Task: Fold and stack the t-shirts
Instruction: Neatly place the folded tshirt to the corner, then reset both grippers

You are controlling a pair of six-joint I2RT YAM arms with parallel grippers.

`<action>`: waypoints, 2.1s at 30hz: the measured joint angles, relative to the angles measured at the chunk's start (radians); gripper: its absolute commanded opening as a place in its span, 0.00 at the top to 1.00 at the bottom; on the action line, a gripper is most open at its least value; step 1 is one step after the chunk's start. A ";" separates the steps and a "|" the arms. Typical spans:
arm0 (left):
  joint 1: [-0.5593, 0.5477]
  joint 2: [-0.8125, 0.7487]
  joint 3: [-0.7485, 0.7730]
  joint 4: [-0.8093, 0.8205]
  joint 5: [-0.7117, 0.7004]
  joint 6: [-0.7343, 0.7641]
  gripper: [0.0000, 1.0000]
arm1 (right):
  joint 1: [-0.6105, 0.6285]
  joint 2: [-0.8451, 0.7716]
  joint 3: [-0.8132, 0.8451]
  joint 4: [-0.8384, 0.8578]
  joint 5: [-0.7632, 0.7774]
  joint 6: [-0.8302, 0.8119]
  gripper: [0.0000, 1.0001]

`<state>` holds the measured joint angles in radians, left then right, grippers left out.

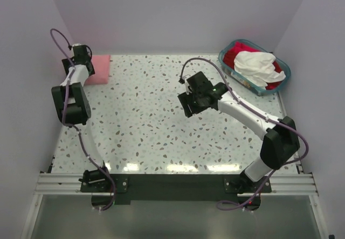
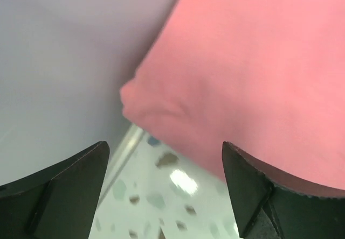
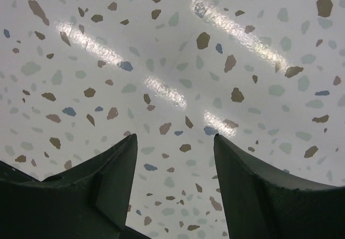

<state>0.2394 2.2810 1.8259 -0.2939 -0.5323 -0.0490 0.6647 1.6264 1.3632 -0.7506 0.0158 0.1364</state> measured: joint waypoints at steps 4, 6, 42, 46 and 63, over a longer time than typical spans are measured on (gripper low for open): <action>-0.069 -0.236 -0.151 -0.001 0.105 -0.076 0.03 | -0.012 -0.150 -0.096 0.014 0.045 0.021 0.37; -0.132 -0.361 -0.216 0.005 0.134 -0.103 0.01 | -0.019 -0.238 -0.143 0.019 0.072 0.032 0.35; -0.196 -2.128 -1.282 -0.201 0.273 -0.386 0.00 | -0.026 -1.300 -0.563 -0.069 0.599 0.079 0.01; -0.196 -2.153 -1.354 -0.166 0.304 -0.365 0.00 | -0.026 -1.303 -0.581 -0.055 0.594 0.079 0.01; -0.196 -2.136 -1.392 -0.022 0.454 -0.306 0.00 | -0.026 -1.360 -0.587 -0.035 0.568 0.068 0.01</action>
